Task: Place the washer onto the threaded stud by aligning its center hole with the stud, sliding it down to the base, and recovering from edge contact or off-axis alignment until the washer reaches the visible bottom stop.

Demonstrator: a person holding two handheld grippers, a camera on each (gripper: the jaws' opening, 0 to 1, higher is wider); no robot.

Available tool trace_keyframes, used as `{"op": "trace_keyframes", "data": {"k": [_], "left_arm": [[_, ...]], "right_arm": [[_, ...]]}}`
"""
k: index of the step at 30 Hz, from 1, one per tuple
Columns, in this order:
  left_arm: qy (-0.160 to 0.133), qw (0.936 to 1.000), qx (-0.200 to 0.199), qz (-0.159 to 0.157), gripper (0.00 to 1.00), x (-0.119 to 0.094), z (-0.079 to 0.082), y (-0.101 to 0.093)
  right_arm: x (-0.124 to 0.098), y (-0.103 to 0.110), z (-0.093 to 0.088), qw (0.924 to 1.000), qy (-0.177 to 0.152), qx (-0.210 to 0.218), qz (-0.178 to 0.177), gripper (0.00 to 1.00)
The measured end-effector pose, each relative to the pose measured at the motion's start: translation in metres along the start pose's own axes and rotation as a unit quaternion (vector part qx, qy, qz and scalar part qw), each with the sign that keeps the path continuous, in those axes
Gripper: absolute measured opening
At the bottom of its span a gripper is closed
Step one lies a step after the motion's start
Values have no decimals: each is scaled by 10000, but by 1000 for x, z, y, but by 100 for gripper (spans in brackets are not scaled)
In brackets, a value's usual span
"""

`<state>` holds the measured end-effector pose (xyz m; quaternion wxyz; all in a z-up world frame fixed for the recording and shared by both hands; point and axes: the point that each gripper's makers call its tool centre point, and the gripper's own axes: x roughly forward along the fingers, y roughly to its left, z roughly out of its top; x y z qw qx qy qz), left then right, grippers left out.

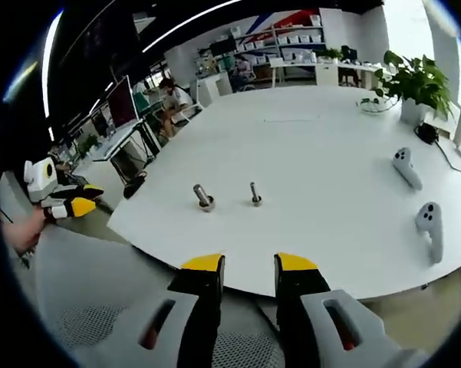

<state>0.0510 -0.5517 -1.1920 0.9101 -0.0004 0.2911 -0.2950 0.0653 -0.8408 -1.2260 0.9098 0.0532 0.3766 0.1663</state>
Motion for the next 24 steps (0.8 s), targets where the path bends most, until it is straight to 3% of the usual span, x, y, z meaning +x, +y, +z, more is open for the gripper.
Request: {"op": "trace_keyframes", "data": {"k": [3,6,10,12,24], "left_arm": [[-110,9999,123,31,34,2,3,3],[-131,9999,-85,-75,35,4,2,2],[-281,9995,35,-116,34,3,8,-2],[-380,9991,59,-167,35,2,11,-5],[-364,9989,18,-294,34,4,10,-10]], "right_arm": [[1,-9,0,9997,-36,-61,-231,26],[-3,-12,8,9992,-306,18,-274,26],[1,-8,2,9991,-117,-317,-274,26],[-1,-11,3,9990,-192,-283,-270,26],[1,-12,-7,9992,69,-223,-328,25]]}}
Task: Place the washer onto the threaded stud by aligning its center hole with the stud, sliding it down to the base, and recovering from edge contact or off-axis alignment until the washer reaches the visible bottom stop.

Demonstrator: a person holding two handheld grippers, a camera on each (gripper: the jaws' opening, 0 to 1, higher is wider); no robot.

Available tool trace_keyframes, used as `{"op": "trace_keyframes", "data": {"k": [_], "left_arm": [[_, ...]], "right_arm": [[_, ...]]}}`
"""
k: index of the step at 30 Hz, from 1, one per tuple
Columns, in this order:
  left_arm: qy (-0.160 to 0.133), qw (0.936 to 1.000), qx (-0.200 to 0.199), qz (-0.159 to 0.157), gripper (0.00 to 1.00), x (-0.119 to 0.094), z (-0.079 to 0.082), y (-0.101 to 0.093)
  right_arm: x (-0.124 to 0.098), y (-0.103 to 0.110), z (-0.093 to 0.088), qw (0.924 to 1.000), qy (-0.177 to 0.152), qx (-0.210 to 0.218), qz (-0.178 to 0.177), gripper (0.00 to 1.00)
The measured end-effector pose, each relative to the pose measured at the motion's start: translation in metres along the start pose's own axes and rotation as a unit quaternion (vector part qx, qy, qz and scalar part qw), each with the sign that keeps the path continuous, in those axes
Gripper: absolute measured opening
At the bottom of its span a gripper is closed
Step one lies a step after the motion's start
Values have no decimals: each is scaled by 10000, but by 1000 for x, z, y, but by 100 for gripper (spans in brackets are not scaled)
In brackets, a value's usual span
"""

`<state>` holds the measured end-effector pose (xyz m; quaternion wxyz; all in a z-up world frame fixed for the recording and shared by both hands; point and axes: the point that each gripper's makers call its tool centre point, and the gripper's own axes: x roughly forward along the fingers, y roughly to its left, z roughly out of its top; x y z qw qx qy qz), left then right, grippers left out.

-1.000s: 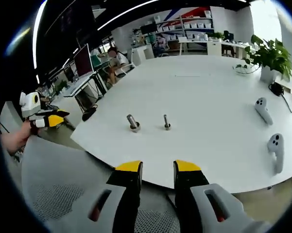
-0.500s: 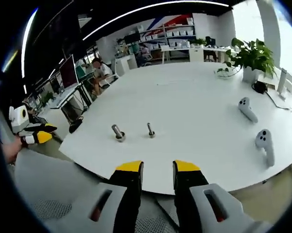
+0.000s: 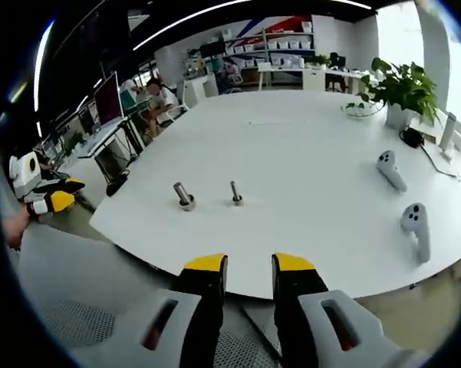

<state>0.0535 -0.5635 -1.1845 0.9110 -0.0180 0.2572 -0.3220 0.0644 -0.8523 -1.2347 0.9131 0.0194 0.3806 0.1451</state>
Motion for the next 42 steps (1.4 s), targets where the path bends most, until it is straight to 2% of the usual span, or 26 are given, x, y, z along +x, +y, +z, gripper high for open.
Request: {"op": "trace_keyframes", "data": {"k": [10,14,42], "left_arm": [[-10,10000,-29,-17,33,1,1,-1],[131,9999,75,-60,33,4,-3,-5],[35,10000,1,78,34,0,-2,2]], "right_arm": [[-2,-4,2,9999,-64,87,-18,25],[-2,-5,0,10000,-15,83,-20,25],[0,-5,-5,9999,39,96,-67,24]]}}
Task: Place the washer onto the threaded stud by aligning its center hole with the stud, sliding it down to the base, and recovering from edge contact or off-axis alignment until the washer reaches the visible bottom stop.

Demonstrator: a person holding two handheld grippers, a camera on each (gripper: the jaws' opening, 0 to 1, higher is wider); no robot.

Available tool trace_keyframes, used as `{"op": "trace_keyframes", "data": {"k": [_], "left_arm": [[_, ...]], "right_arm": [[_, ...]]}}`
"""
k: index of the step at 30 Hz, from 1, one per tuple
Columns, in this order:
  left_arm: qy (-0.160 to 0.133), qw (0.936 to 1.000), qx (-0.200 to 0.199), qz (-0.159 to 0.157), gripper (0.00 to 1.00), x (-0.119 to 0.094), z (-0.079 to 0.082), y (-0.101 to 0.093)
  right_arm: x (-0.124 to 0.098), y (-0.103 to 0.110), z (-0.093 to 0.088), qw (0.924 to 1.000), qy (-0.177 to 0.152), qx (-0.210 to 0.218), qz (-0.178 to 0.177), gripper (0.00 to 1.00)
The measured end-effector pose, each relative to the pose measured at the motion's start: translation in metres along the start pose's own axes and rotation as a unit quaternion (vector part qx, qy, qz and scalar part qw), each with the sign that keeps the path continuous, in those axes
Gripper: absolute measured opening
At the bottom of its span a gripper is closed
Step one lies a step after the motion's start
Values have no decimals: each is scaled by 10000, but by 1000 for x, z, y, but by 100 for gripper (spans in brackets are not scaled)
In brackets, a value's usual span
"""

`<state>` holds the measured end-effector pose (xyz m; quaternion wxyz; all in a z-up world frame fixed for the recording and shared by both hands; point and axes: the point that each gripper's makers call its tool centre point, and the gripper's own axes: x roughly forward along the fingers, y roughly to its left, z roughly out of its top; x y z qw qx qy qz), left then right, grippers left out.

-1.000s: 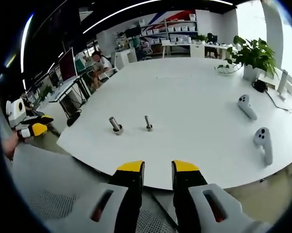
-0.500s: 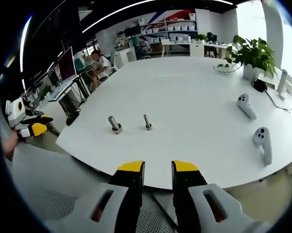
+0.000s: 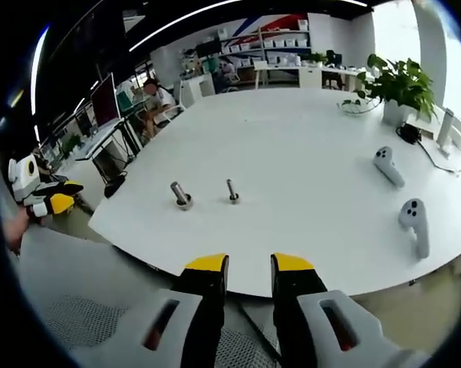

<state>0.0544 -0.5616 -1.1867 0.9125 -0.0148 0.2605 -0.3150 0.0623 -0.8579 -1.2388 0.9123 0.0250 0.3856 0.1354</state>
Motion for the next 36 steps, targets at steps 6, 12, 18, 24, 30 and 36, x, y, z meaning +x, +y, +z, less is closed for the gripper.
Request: {"op": "trace_keyframes", "data": {"k": [6,12,18,24,30,36], "left_arm": [[32,10000,0,17,34,0,-1,0],[-27,9999,-64,106,34,-2,0,5],[-22,10000,-17,80,34,-2,0,3],[-21,10000,-14,56,33,-2,1,2],[26,10000,37,1,32,1,0,-1],[38,10000,-21,-28,33,1,-1,0]], "right_arm": [[2,-3,-4,9998,167,-50,-33,24],[-2,-3,-3,9997,205,-4,-114,25],[-2,3,-7,9995,287,-12,-140,25],[-4,4,-5,9997,201,11,-135,25],[-2,3,0,9999,64,53,-111,25],[-2,-1,5,9997,-131,147,-106,25]]}}
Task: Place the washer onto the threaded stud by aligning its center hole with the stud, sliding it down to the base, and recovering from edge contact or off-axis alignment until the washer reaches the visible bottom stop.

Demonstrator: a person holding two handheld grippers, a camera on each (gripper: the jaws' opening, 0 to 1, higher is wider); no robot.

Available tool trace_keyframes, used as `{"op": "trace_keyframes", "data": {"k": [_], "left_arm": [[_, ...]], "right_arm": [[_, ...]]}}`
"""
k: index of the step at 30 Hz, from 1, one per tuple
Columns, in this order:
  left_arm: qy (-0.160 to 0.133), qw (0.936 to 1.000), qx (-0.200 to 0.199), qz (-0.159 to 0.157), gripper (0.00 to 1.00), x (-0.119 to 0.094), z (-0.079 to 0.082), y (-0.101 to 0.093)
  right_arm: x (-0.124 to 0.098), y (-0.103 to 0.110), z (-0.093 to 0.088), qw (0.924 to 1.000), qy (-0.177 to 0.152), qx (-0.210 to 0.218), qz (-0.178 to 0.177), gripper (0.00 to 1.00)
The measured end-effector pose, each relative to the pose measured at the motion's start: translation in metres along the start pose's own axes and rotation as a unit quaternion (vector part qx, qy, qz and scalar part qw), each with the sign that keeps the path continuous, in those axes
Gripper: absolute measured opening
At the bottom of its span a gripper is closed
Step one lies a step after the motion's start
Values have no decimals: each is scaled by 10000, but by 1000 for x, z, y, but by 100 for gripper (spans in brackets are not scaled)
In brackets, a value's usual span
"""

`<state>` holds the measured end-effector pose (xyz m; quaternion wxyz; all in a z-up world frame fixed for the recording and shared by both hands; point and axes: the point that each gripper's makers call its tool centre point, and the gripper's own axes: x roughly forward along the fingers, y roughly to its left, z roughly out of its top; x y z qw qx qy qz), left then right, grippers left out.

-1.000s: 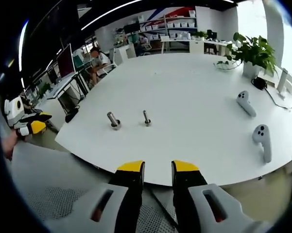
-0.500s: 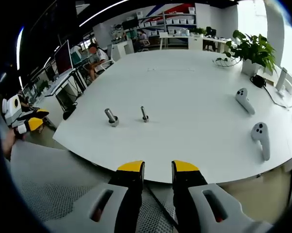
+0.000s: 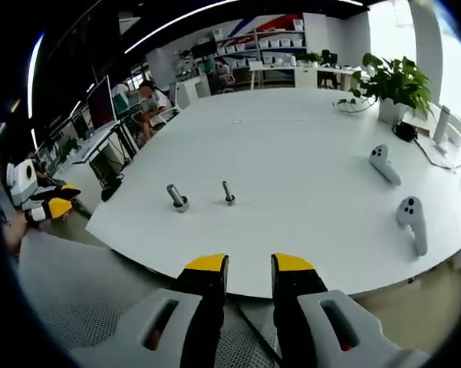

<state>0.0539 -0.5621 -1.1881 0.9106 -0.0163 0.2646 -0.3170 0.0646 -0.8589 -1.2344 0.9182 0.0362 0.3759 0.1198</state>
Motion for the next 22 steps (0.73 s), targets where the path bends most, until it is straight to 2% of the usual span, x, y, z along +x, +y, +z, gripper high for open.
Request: {"op": "trace_keyframes", "data": {"k": [22], "left_arm": [[46,9998,-157,59,32,0,-3,4]], "right_arm": [[-6,8,11,9995,-286,128,60,25]]}}
